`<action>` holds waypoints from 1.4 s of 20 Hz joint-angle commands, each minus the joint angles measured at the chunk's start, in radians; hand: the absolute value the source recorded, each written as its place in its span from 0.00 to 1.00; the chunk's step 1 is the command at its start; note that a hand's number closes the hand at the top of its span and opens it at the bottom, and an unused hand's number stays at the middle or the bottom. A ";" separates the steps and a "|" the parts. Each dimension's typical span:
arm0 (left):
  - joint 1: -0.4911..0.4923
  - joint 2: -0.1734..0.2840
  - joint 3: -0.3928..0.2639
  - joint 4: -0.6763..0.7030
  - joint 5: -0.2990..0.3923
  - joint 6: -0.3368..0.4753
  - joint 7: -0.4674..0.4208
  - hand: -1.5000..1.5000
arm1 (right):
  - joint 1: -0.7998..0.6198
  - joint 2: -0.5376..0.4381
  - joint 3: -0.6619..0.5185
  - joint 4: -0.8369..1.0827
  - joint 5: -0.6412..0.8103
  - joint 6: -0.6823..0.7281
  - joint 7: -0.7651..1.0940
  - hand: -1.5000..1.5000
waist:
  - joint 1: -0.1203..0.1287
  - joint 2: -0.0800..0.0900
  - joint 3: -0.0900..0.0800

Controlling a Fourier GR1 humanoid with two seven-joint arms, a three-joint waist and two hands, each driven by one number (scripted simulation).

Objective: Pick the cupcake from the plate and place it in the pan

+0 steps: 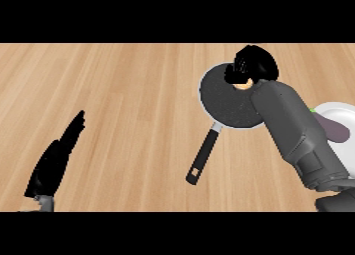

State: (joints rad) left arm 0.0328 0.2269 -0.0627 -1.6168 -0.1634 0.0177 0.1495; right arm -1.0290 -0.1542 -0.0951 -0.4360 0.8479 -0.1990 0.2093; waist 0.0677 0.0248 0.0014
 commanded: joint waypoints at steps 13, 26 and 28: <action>-0.026 -0.012 -0.009 0.002 -0.019 0.004 0.008 0.50 | -0.034 0.063 -0.361 0.063 -0.337 -0.215 -0.258 0.00 | 0.008 0.009 0.002; 0.001 -0.014 0.026 0.012 -0.007 0.007 0.009 0.50 | 0.080 -0.104 -0.580 0.076 -0.535 -0.293 -0.473 0.00 | -0.035 -0.009 0.001; 0.067 0.009 0.033 -0.074 0.002 -0.008 0.042 0.50 | 0.098 -0.192 -0.572 0.051 -0.539 -0.208 -0.475 0.00 | -0.043 -0.019 0.000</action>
State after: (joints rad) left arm 0.0549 0.2302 -0.0339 -1.6322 -0.1648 0.0121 0.1568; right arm -0.9749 -0.2651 -0.6436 -0.3710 0.3442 -0.4716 -0.2119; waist 0.0389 0.0157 0.0021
